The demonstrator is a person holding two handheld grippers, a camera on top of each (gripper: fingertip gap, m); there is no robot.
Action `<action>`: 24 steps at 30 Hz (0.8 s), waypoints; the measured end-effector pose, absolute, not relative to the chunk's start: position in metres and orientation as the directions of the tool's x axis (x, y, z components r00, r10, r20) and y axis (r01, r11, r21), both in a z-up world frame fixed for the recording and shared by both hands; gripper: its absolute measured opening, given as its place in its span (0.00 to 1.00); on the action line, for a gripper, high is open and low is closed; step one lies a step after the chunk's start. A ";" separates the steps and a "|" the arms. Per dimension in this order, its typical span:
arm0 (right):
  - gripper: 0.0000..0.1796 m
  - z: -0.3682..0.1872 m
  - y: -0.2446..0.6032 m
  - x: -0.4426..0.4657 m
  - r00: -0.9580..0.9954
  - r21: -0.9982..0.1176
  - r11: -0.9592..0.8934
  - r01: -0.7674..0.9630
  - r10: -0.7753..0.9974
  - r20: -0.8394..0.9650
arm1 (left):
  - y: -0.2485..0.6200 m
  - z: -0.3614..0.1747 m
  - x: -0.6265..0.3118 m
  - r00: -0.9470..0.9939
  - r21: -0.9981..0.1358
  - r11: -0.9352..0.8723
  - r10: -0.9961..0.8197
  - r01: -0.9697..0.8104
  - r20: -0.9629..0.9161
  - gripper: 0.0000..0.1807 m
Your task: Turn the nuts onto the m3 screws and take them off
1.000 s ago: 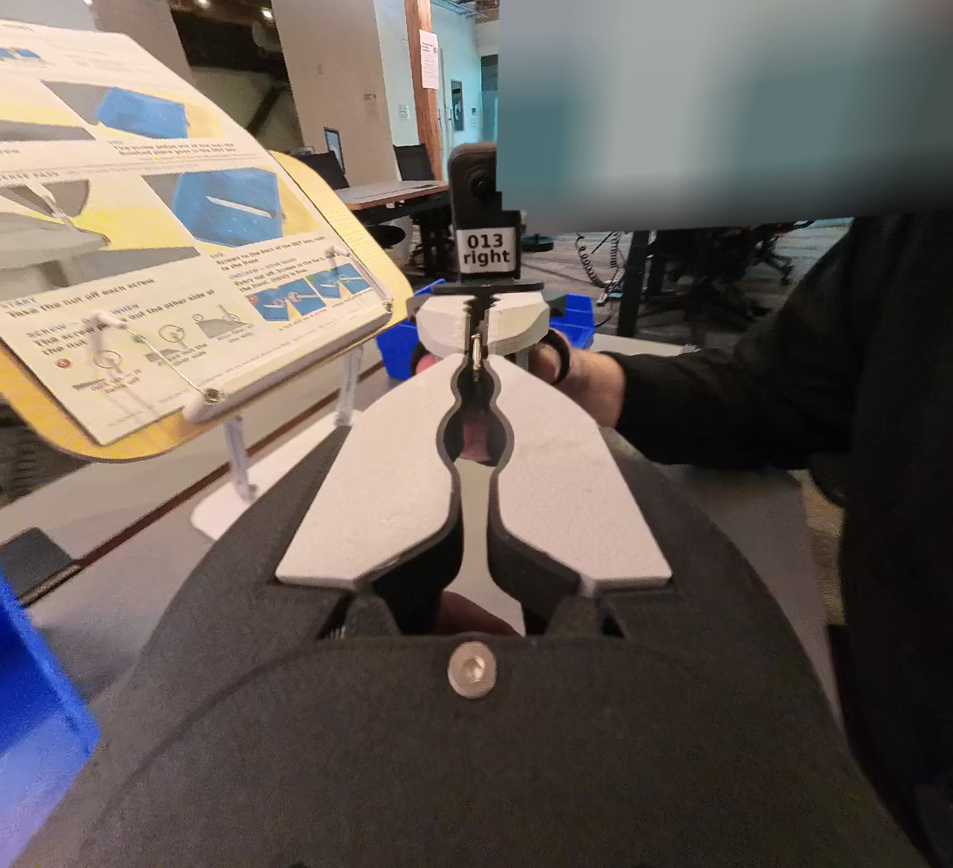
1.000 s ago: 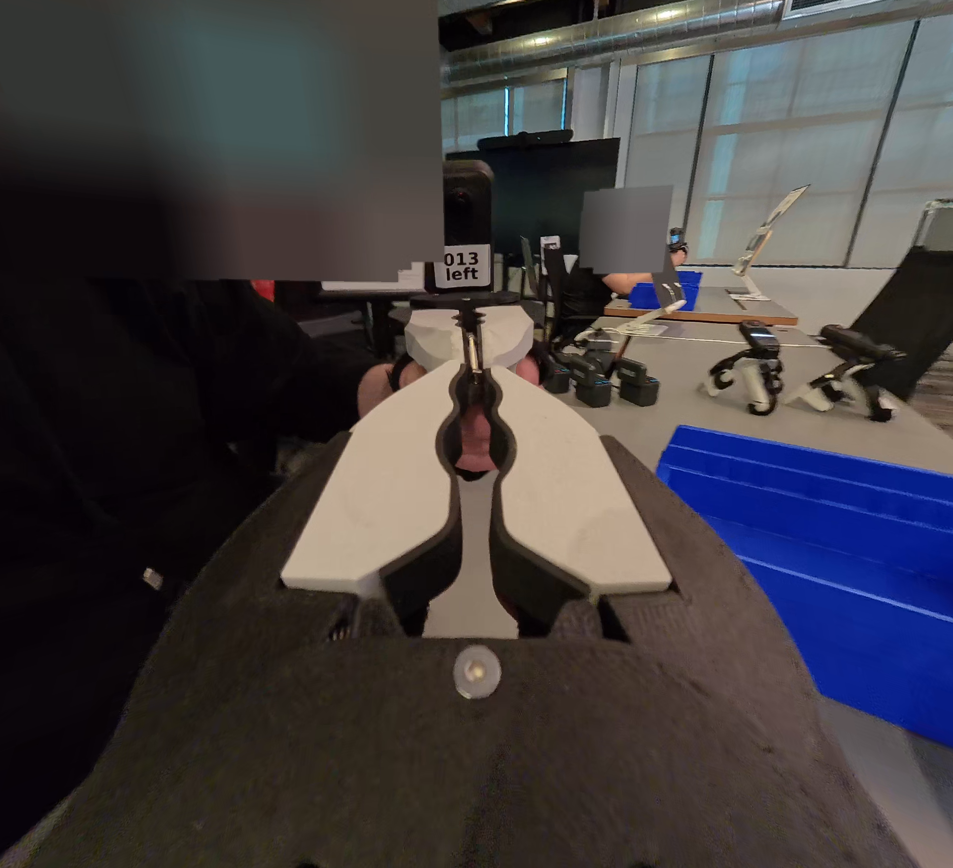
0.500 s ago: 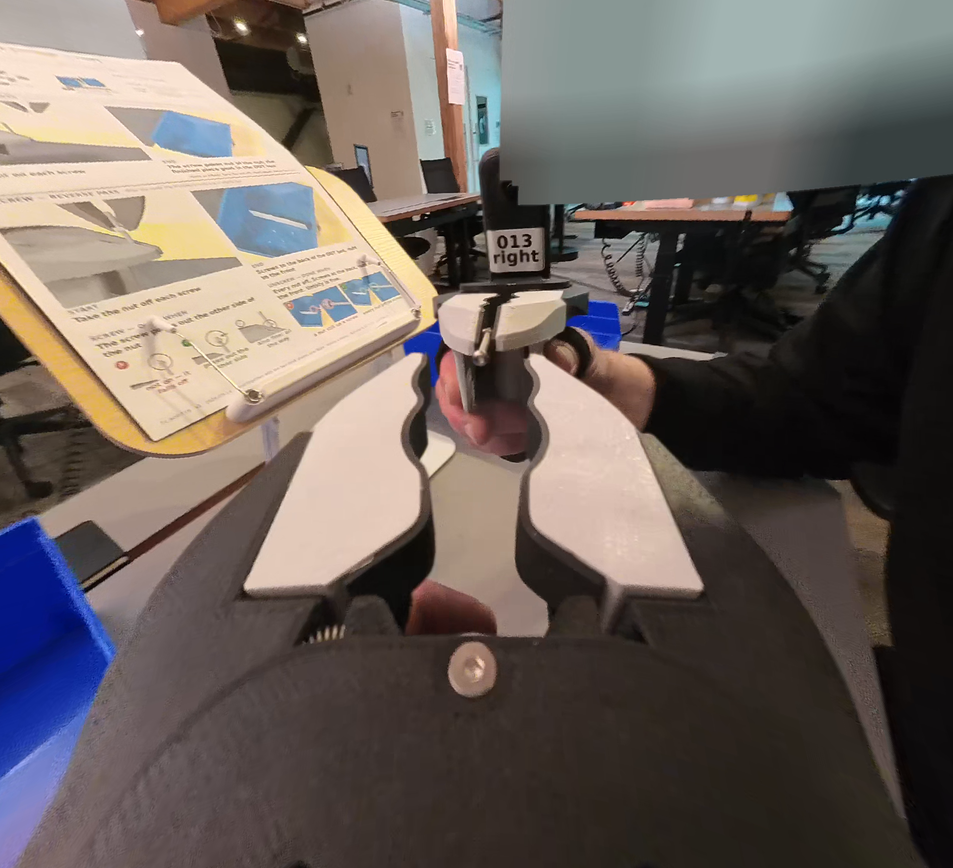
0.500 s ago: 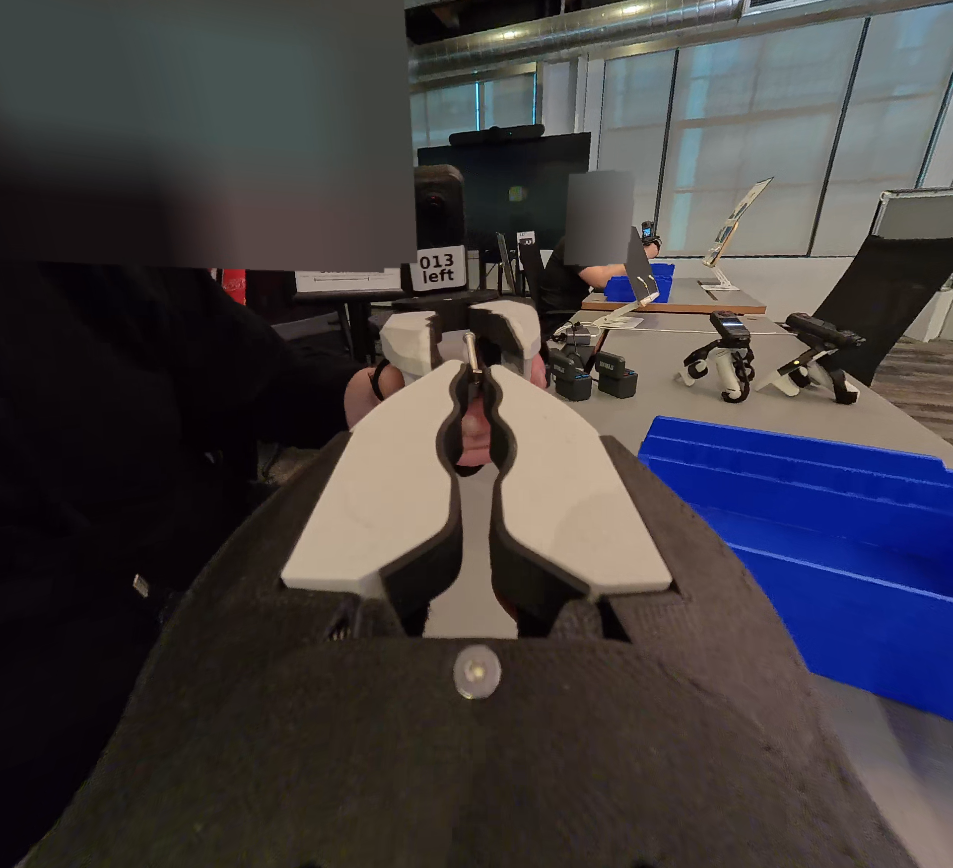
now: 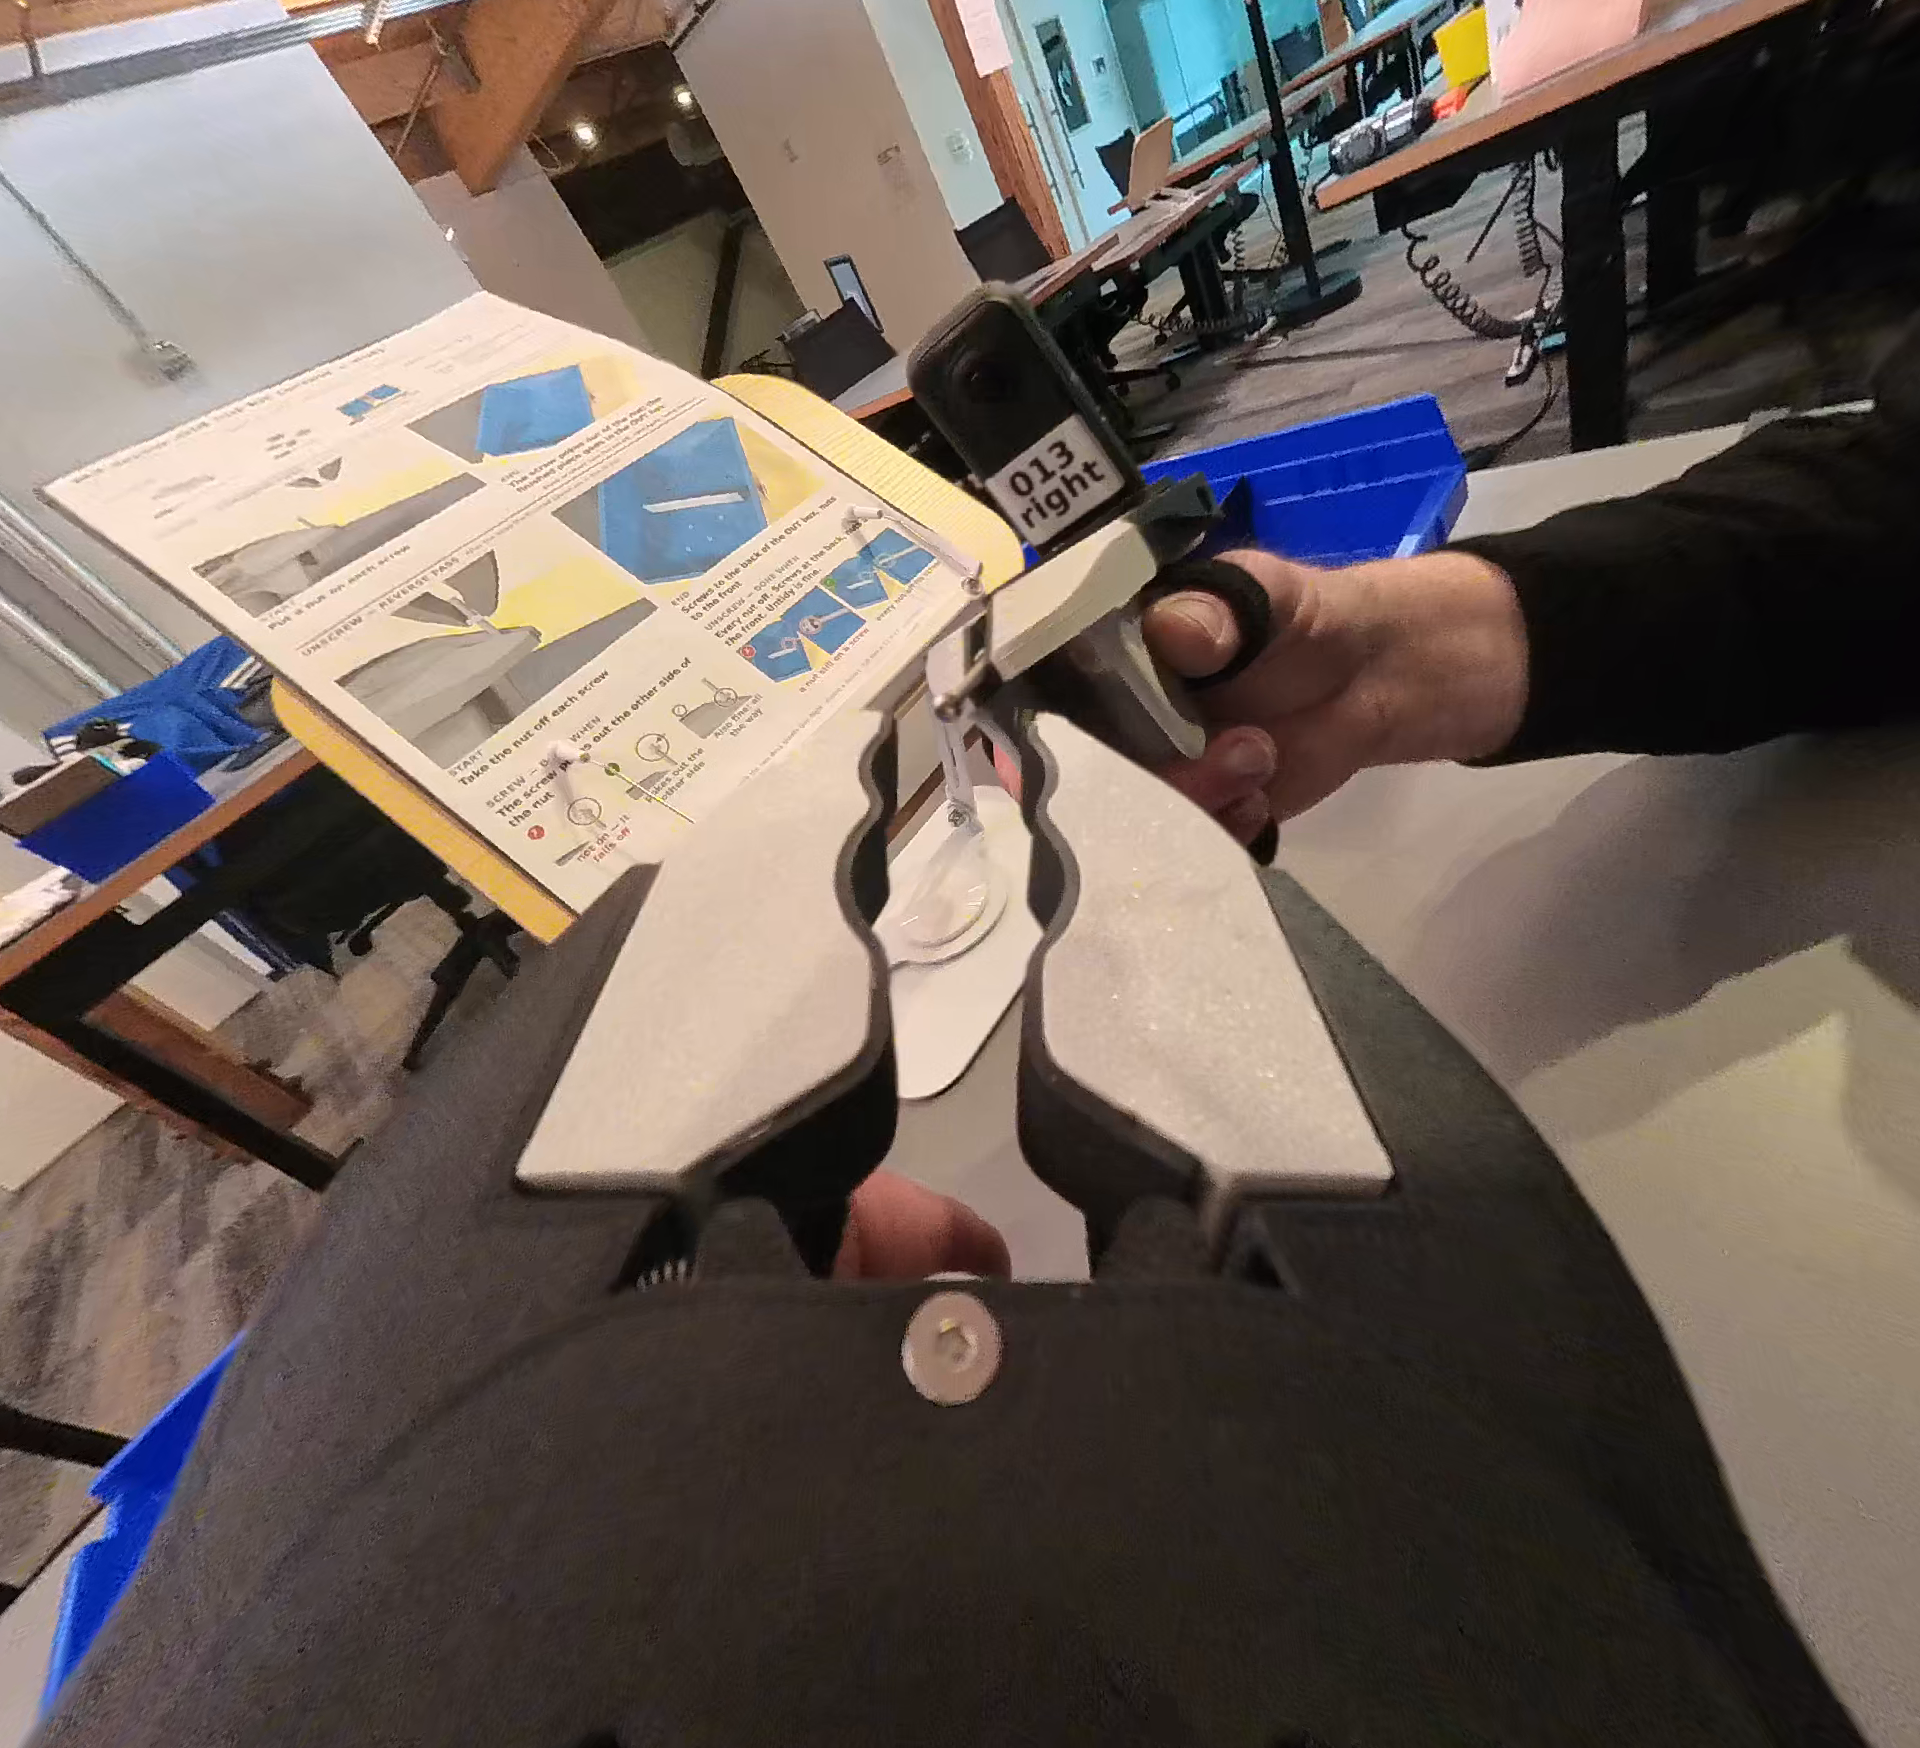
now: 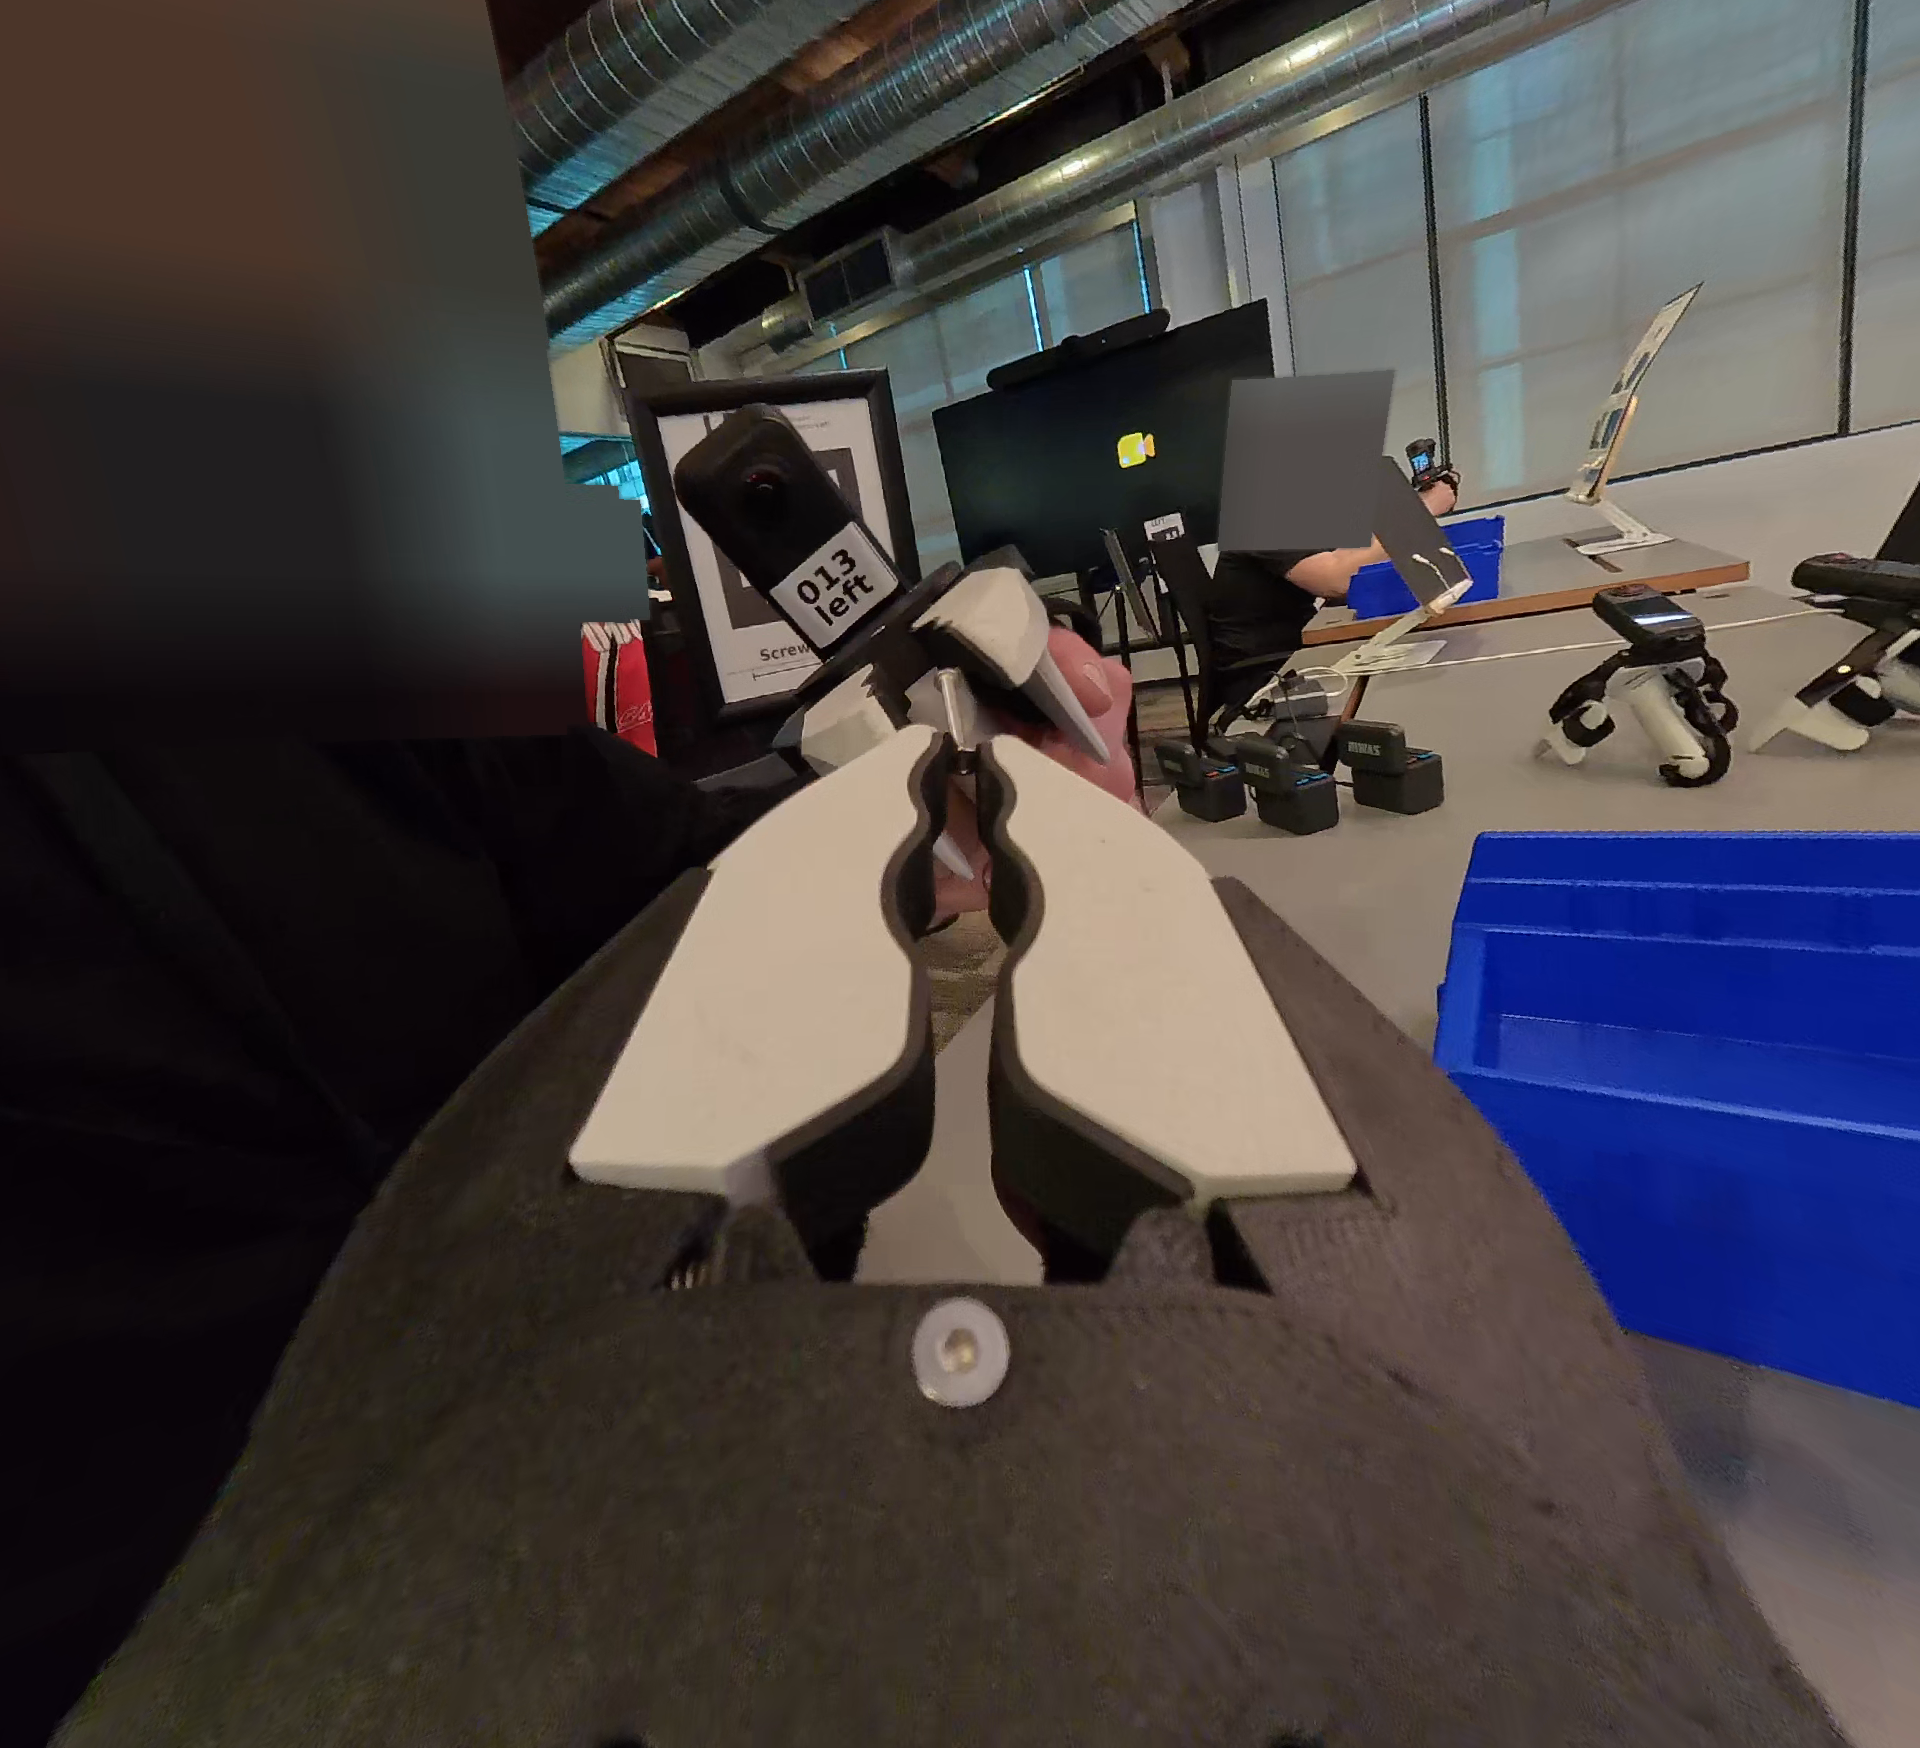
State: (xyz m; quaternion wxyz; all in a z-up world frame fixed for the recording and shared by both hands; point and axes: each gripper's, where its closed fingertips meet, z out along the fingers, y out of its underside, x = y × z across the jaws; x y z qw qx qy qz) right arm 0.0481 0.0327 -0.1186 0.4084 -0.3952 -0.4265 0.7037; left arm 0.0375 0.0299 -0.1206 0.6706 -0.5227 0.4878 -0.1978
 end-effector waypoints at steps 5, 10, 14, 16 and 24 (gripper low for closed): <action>0.02 -0.120 0.032 0.047 -0.367 -0.921 -0.318 -0.226 0.903 -0.221 | 0.029 -0.123 0.040 0.440 -0.878 0.391 -0.762 -0.275 -0.476 0.12; 0.02 -0.123 0.027 0.045 -0.387 -0.927 -0.322 -0.193 0.893 -0.230 | 0.028 -0.122 0.039 0.439 -0.866 0.407 -0.748 -0.290 -0.498 0.08; 0.02 -0.124 0.026 0.044 -0.395 -0.925 -0.336 -0.177 0.885 -0.246 | 0.025 -0.121 0.040 0.417 -0.860 0.414 -0.755 -0.297 -0.507 0.02; 0.02 -0.124 0.026 0.044 -0.392 -0.927 -0.331 -0.175 0.887 -0.243 | 0.024 -0.121 0.040 0.415 -0.864 0.408 -0.760 -0.295 -0.501 0.02; 0.03 -0.123 0.027 0.045 -0.218 -0.979 -0.037 -0.200 0.976 0.007 | 0.025 -0.121 0.042 0.355 -0.996 0.056 -0.932 -0.073 -0.078 0.01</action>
